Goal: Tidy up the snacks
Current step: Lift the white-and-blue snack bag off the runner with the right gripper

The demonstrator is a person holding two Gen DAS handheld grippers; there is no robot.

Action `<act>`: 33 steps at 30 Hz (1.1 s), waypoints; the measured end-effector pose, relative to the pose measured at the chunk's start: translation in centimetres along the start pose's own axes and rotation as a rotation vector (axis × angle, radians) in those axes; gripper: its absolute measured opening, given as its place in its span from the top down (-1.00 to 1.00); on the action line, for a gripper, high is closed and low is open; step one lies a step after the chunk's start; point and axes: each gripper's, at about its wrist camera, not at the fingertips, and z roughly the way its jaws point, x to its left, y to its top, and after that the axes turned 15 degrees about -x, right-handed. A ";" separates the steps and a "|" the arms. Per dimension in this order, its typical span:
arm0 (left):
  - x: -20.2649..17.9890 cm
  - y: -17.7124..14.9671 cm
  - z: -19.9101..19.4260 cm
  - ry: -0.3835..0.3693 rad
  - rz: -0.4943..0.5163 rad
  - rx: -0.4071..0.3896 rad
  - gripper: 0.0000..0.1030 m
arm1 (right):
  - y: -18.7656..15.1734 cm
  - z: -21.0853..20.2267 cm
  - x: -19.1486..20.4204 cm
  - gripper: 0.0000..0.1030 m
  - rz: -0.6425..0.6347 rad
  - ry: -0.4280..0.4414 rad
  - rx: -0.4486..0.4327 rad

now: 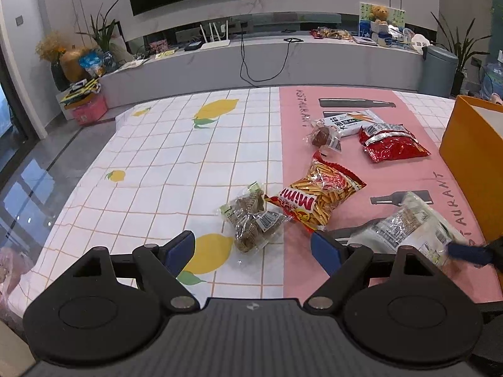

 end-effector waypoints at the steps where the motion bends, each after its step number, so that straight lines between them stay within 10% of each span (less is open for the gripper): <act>1: 0.1 0.0 0.0 -0.002 -0.006 0.002 -0.90 | 0.0 -0.1 -0.2 -0.74 0.015 -0.004 -0.014; 21: 2.1 0.2 0.0 0.004 -0.102 0.014 -0.90 | -3.2 4.1 -2.9 -0.93 0.134 0.039 -0.119; 33: 3.7 0.9 -0.1 0.001 -0.148 0.003 -0.90 | 0.4 4.3 -1.4 -0.94 -0.169 0.141 -0.154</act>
